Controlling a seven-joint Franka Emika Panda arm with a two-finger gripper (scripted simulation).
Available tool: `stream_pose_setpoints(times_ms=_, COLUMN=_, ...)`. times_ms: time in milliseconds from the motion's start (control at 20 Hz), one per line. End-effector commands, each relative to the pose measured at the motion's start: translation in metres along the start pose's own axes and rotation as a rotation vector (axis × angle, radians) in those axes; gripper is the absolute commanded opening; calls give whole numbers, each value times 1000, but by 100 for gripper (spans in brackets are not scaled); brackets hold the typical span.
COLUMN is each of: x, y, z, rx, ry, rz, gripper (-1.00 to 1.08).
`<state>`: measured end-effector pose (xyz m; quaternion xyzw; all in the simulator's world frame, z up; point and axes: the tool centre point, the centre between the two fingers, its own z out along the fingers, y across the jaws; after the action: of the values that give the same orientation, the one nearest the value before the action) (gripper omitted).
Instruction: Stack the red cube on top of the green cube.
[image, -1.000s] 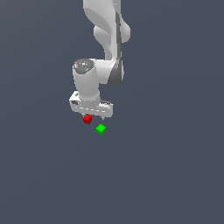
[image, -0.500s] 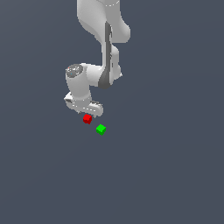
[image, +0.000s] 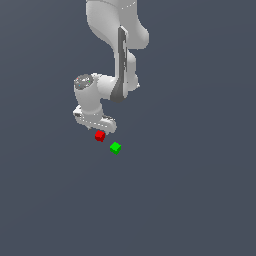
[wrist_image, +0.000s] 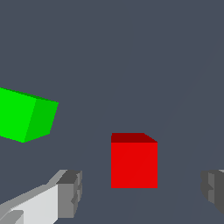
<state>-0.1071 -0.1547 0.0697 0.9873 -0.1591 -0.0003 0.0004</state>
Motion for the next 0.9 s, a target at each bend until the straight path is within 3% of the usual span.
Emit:
stream_pose_setpoints(times_ms=0, x=0, y=0, z=2, rx=0, ry=0, rz=0, gripper=100)
stream_pose_setpoints(times_ms=800, x=0, y=0, z=50, rx=1, ry=0, rz=0, gripper=100)
stream_pose_setpoints(times_ms=850, x=0, y=0, z=50, rx=1, ry=0, rz=0, gripper=-100)
